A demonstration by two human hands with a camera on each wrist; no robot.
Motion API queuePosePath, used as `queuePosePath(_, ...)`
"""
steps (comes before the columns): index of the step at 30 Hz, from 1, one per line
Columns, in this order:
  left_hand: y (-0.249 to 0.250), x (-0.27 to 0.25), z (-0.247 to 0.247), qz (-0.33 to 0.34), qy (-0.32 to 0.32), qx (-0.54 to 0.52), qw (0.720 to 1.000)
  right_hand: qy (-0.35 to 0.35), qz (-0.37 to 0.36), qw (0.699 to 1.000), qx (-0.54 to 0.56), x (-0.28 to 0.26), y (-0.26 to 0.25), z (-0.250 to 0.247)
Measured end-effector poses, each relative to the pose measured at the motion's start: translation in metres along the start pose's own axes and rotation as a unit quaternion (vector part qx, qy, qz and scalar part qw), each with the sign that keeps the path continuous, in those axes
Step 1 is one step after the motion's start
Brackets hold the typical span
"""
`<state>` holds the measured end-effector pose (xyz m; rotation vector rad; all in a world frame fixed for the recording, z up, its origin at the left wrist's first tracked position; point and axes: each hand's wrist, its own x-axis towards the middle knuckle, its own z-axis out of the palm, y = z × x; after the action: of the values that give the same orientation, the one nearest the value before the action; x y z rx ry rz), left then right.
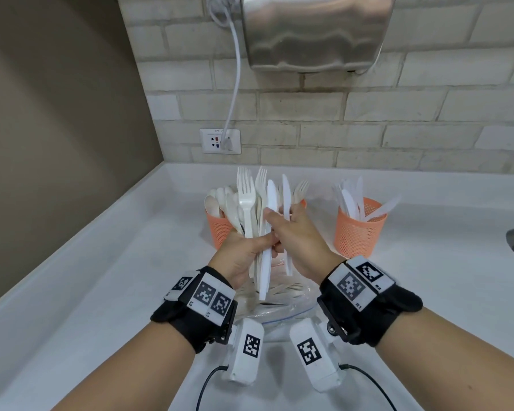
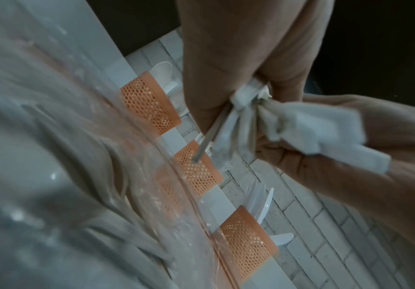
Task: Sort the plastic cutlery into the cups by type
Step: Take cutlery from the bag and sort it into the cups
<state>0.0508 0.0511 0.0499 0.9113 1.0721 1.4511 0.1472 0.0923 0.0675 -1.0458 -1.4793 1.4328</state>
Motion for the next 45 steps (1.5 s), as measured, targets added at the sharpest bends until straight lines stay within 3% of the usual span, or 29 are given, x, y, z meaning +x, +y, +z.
queuePosePath(6,-0.003,-0.003,0.006,0.011,0.001,0.007,1.000,0.011,0.005,1.000,-0.014,0.003,0.002,-0.006)
queuePosePath(14,-0.004,0.003,0.013,-0.023,0.015,-0.027,0.999,0.025,-0.008,0.997,0.079,-0.001,0.006,-0.019)
queuePosePath(18,-0.005,0.008,0.018,-0.033,0.021,-0.016,0.999,0.026,-0.013,0.997,0.067,0.000,0.002,-0.029)
queuePosePath(22,-0.006,0.013,0.023,-0.033,0.023,0.001,0.999,0.068,0.003,0.994,0.084,0.008,-0.005,-0.042)
queuePosePath(27,-0.003,0.019,0.014,-0.059,0.029,-0.035,0.997,0.128,-0.079,0.981,0.123,0.036,-0.030,-0.088)
queuePosePath(31,-0.002,0.023,0.007,-0.065,0.039,-0.051,0.996,0.205,-0.166,0.964,0.036,0.068,-0.043,-0.125)
queuePosePath(36,-0.001,0.027,0.006,-0.063,0.010,-0.049,0.997,0.276,-0.254,0.925,-0.061,0.100,-0.022,-0.146)
queuePosePath(39,0.002,0.028,0.004,-0.061,-0.016,-0.055,0.996,0.249,-0.229,0.933,-0.123,0.107,0.002,-0.148)
queuePosePath(43,0.003,0.032,0.002,-0.074,-0.014,-0.076,0.994,0.182,-0.129,0.956,-0.193,0.109,0.031,-0.152)
queuePosePath(45,0.001,0.033,0.002,-0.071,-0.014,-0.087,0.994,0.187,-0.118,0.954,-0.204,0.108,0.033,-0.153)
